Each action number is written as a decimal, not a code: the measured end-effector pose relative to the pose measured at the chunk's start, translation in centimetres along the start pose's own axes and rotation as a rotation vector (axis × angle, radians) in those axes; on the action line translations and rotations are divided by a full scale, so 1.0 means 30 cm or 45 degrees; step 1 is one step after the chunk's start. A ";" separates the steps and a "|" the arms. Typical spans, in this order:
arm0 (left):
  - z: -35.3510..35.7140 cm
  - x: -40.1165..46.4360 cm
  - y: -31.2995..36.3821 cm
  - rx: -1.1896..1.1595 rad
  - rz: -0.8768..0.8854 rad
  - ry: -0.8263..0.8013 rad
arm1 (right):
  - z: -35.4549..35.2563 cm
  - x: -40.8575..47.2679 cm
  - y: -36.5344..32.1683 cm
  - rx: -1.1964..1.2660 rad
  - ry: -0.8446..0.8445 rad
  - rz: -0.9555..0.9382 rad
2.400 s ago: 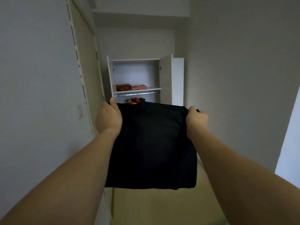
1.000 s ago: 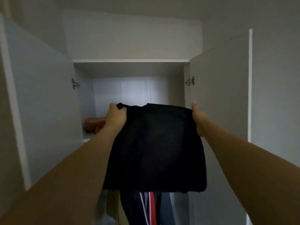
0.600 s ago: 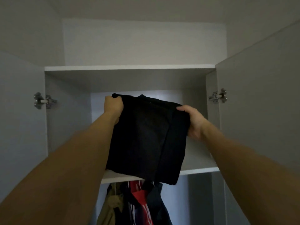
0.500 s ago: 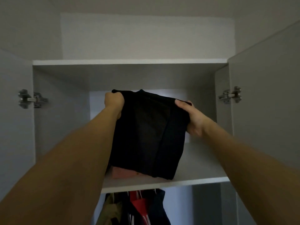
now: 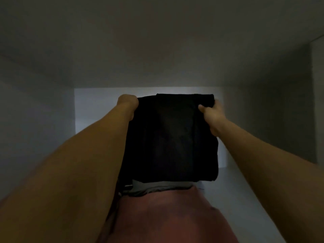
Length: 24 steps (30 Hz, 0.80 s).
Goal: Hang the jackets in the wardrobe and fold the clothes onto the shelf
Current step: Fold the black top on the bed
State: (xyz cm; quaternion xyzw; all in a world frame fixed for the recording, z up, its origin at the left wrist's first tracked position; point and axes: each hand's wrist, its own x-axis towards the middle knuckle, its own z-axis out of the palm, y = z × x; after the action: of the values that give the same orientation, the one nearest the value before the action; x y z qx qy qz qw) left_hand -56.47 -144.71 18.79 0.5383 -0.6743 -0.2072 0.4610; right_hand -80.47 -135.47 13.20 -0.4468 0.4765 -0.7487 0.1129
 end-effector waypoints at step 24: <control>0.723 0.280 -0.863 0.811 -0.209 -0.144 | 0.242 0.247 0.988 -1.601 -0.550 0.533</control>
State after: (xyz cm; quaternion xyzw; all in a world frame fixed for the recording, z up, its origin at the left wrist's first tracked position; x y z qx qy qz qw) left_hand -60.91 -165.77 -8.56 0.6954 -0.6843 -0.0520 0.2132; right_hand -86.70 -159.75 -5.72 -0.4651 0.8626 -0.1875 0.0669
